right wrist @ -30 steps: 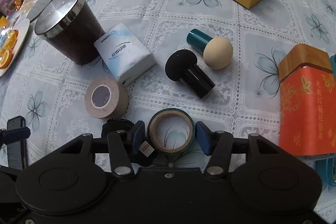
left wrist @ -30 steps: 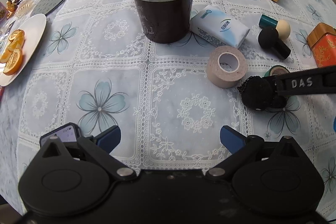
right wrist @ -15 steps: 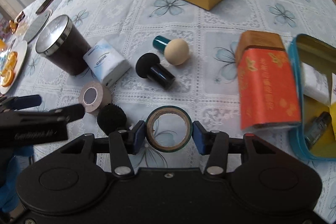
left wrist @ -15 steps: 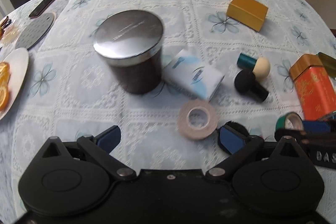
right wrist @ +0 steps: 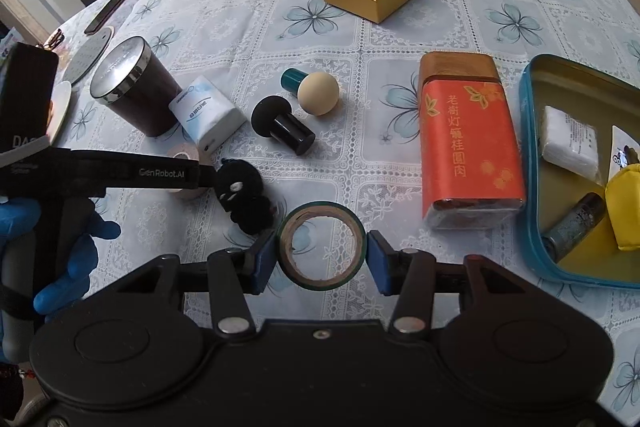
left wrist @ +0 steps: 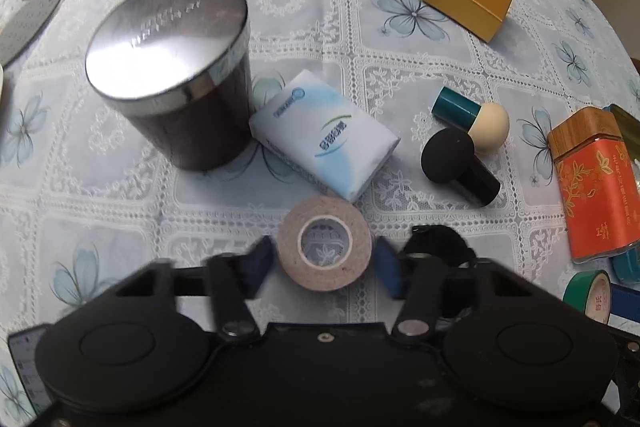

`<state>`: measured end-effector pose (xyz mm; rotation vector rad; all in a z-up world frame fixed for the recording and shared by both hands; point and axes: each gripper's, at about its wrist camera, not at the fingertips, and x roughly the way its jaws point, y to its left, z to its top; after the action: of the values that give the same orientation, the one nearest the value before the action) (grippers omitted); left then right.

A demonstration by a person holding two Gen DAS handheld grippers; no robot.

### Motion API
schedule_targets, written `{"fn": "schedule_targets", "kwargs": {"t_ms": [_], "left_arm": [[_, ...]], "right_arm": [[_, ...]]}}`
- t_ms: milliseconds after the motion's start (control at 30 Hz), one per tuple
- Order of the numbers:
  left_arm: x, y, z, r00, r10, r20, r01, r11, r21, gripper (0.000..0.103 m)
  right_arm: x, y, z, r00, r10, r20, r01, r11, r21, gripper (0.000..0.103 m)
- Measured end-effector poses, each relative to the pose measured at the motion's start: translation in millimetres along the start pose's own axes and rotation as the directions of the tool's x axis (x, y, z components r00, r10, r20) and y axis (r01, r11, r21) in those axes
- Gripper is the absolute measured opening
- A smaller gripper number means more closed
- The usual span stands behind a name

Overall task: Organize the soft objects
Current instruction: 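Grasp the beige tape roll with the left gripper while right holds green tape, then carry both tape rolls over the gold tray and open both grippers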

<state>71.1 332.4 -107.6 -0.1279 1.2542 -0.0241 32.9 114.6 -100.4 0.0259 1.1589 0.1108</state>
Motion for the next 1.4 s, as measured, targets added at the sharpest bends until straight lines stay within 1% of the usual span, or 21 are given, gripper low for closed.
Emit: {"fn": "schedule_targets", "kwargs": {"t_ms": [67, 133, 300, 467, 667, 833, 1033, 1200, 1400], "left_arm": [[-2.6, 1.6, -2.7, 1.0, 0.0, 0.01, 0.0, 1.0, -0.014, 0.046], [-7.1, 2.4, -6.6, 1.0, 0.016, 0.015, -0.015, 1.0, -0.017, 0.046], [-21.5, 5.0, -19.8, 1.0, 0.023, 0.004, -0.022, 0.999, -0.044, 0.046], [-42.6, -3.7, -39.3, 0.999, 0.043, 0.007, -0.043, 0.999, -0.024, 0.046], [-63.4, -30.0, -49.2, 0.999, 0.032, 0.021, -0.032, 0.999, 0.018, 0.046], [-76.7, -64.6, -51.2, 0.999, -0.016, 0.027, 0.015, 0.998, 0.053, 0.046], [-84.5, -123.1, -53.7, 0.997, -0.071, 0.023, 0.067, 0.987, 0.147, 0.046], [-81.8, -176.4, -54.1, 0.993, -0.118, 0.001, 0.116, 0.972, 0.207, 0.046], [-78.0, -241.8, -51.1, 0.987, -0.16, -0.009, 0.156, 0.949, 0.274, 0.046]], "right_arm": [[-2.9, -1.7, -1.4, 1.0, 0.007, 0.001, -0.007, 1.0, -0.009, 0.048], [-5.3, -4.2, -2.9, 1.0, 0.014, -0.002, -0.014, 1.0, -0.018, 0.048], [-12.0, -11.5, -8.0, 0.999, 0.034, -0.016, -0.035, 0.999, -0.029, 0.048], [-22.3, -21.6, -16.2, 0.999, 0.036, -0.019, -0.037, 0.998, -0.042, 0.048], [-40.5, -37.0, -21.7, 0.999, 0.05, -0.002, -0.05, 0.998, -0.039, 0.048], [-53.8, -56.2, -26.7, 0.999, 0.038, 0.013, -0.038, 0.998, -0.043, 0.048], [-71.3, -95.7, -32.7, 0.999, 0.004, 0.035, -0.004, 1.0, 0.009, 0.048], [-85.3, -142.2, -38.7, 0.999, -0.037, 0.04, 0.034, 0.996, 0.083, 0.048], [-104.0, -205.9, -45.1, 0.994, -0.1, 0.053, 0.089, 0.978, 0.187, 0.048]]}}
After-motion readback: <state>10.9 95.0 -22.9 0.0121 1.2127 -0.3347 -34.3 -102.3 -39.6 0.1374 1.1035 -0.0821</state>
